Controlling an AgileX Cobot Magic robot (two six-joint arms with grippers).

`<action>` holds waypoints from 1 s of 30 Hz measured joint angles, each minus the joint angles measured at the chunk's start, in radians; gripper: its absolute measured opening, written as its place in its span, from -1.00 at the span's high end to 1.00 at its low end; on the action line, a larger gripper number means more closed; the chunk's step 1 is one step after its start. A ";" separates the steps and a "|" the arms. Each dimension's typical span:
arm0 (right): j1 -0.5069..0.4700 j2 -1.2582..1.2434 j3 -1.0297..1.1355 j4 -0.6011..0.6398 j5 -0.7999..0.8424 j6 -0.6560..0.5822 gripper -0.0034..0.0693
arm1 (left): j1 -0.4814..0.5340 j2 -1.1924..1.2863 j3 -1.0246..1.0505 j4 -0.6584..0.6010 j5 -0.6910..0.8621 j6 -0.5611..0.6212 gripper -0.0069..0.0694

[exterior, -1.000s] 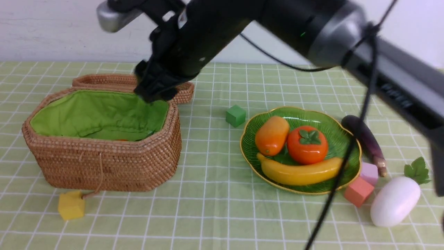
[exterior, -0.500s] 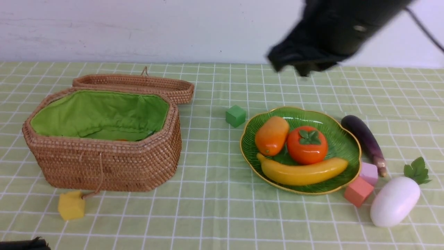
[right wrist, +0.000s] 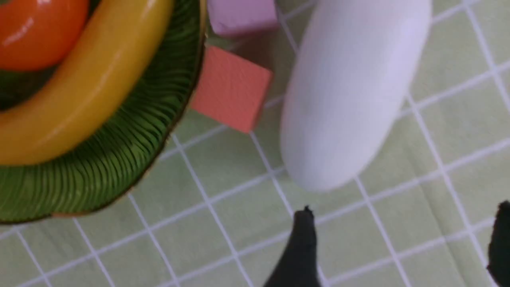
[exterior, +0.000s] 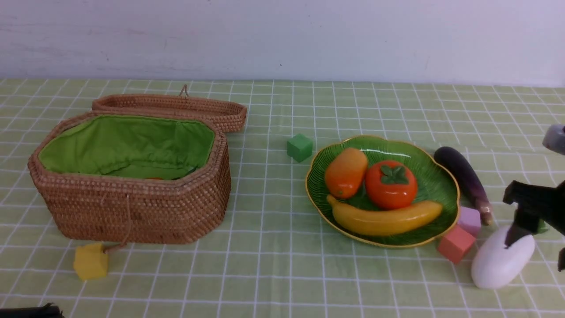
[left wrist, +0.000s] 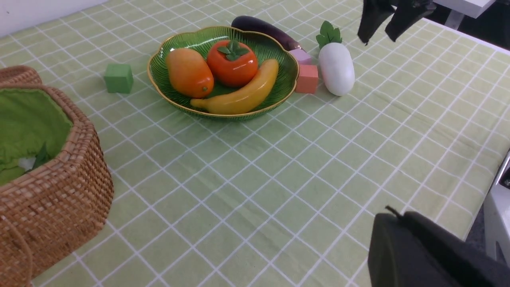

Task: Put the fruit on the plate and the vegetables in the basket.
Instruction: Take a daikon with your right arm and place it on the basket on the left.

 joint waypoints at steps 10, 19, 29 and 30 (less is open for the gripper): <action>-0.040 0.220 0.001 0.024 -0.191 0.000 -0.78 | 0.000 0.000 0.000 -0.008 0.000 0.000 0.85; -0.040 0.334 -0.002 0.013 -0.251 -0.034 -0.63 | 0.000 0.000 0.000 -0.039 0.000 0.000 0.85; -0.039 0.283 0.000 -0.069 -0.160 -0.169 -0.57 | 0.000 0.000 0.000 -0.042 0.015 0.000 0.85; -0.039 0.259 0.000 -0.073 -0.137 -0.173 -0.57 | 0.000 0.000 0.000 -0.042 0.016 0.000 0.85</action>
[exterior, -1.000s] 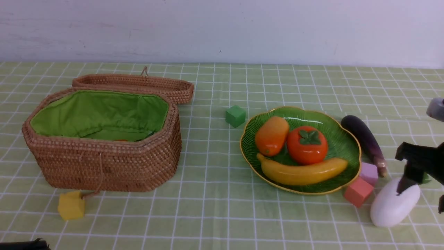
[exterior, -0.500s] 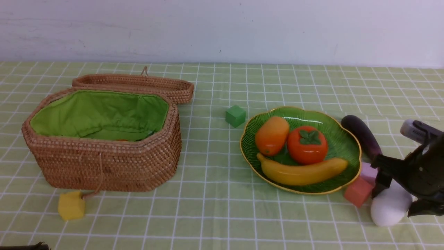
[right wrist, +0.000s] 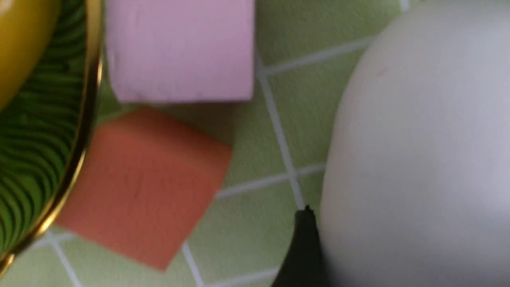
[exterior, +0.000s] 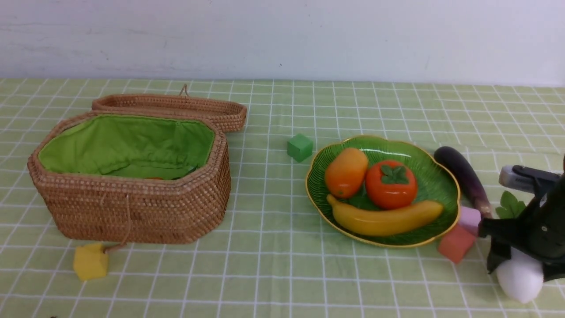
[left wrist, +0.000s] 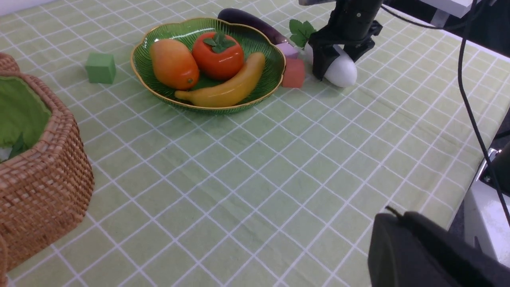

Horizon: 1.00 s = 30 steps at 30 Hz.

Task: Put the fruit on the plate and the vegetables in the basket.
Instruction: Take a daikon with your right arm and place it on the basket on the left.

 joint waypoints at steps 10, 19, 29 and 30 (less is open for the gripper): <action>0.277 -0.268 -0.254 0.136 0.142 -0.139 -0.57 | 0.000 0.000 0.000 0.279 -0.005 -0.117 0.85; 0.678 0.064 -0.814 0.251 0.002 -0.441 -0.57 | 0.000 -0.015 0.000 0.764 0.001 -0.594 0.85; 0.782 0.542 -1.361 0.255 -0.073 -0.530 -0.57 | 0.000 -0.073 0.000 0.835 0.054 -0.712 0.85; 0.785 0.598 -1.413 0.254 -0.075 -0.533 -0.57 | 0.000 -0.076 0.000 0.829 0.063 -0.713 0.85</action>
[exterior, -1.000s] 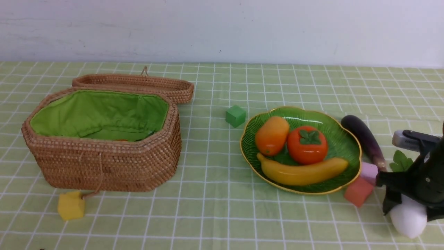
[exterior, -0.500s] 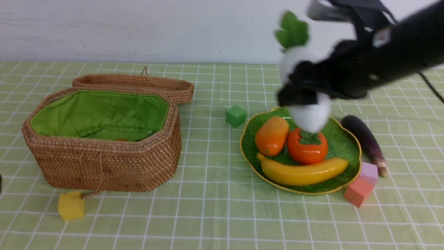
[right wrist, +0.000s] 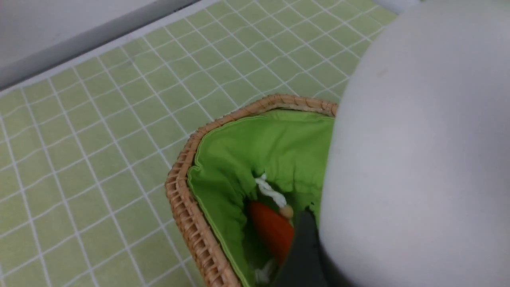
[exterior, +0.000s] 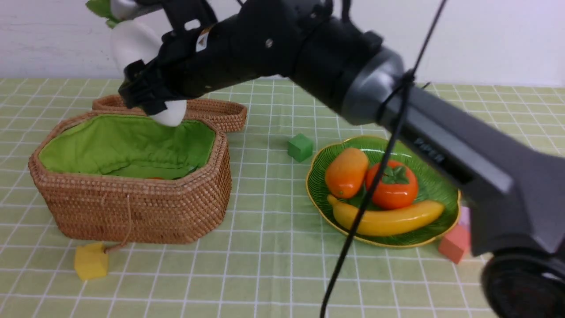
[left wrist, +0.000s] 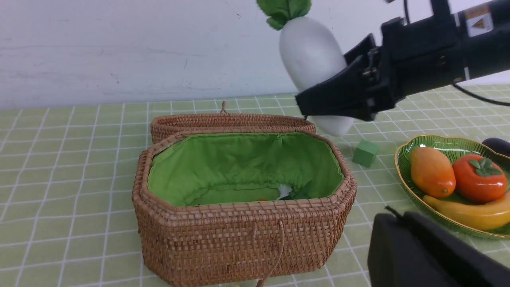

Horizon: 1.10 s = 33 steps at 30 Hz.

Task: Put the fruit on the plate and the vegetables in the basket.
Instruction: Take a daikon with your right arm and place it on the basket on the left, then grab an eggplant with your right arm and place it in the basket on the left.

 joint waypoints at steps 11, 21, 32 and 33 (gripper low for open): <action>0.004 0.044 -0.081 -0.058 0.160 -0.001 -0.87 | 0.000 -0.003 -0.001 -0.093 0.017 0.078 0.85; -0.042 -0.240 -0.064 -0.299 0.583 0.076 0.35 | 0.000 -0.003 -0.001 -0.422 0.012 0.368 0.85; -0.427 -0.618 0.615 -0.445 0.584 0.302 0.89 | 0.000 -0.002 -0.001 -0.855 -0.019 0.731 0.84; -0.465 -0.625 0.675 -0.445 0.584 0.323 0.86 | 0.000 -0.002 -0.001 -0.856 -0.020 0.737 0.84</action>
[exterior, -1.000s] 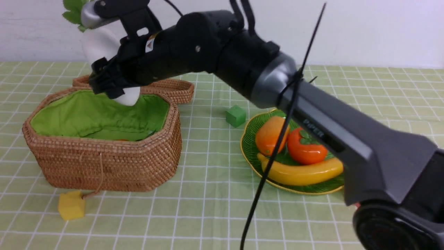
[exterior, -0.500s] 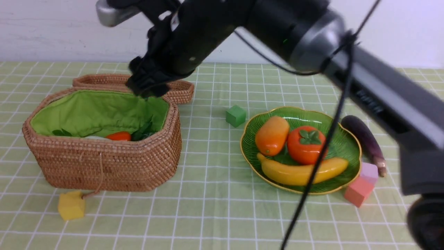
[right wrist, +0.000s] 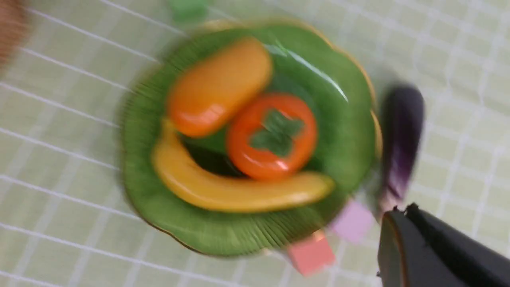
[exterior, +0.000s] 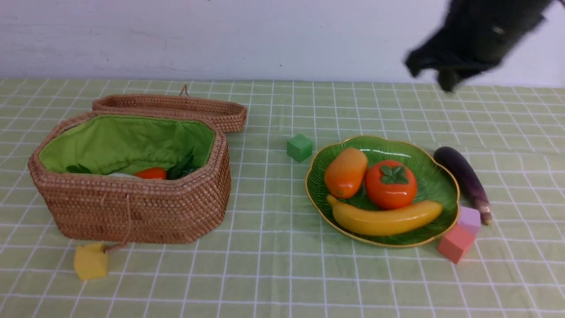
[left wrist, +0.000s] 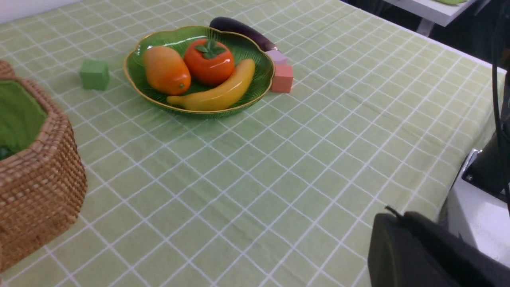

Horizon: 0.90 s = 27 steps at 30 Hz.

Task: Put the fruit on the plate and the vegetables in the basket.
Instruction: Grab an eggplant with your right arm and place it in the basket on the left.

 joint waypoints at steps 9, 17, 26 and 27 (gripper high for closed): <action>-0.335 0.112 0.322 0.202 -0.254 -0.028 -0.12 | 0.000 0.000 0.000 -0.001 -0.001 0.007 0.84; -0.351 0.246 0.327 0.290 -0.489 -0.165 -0.67 | 0.000 0.000 0.000 -0.001 -0.011 0.007 0.84; -0.351 0.331 0.328 0.260 -0.638 -0.169 -0.50 | 0.000 0.000 0.000 -0.002 -0.038 -0.005 0.84; -0.351 0.331 0.328 0.260 -0.641 -0.169 -0.50 | 0.000 0.000 0.000 -0.002 -0.038 -0.005 0.84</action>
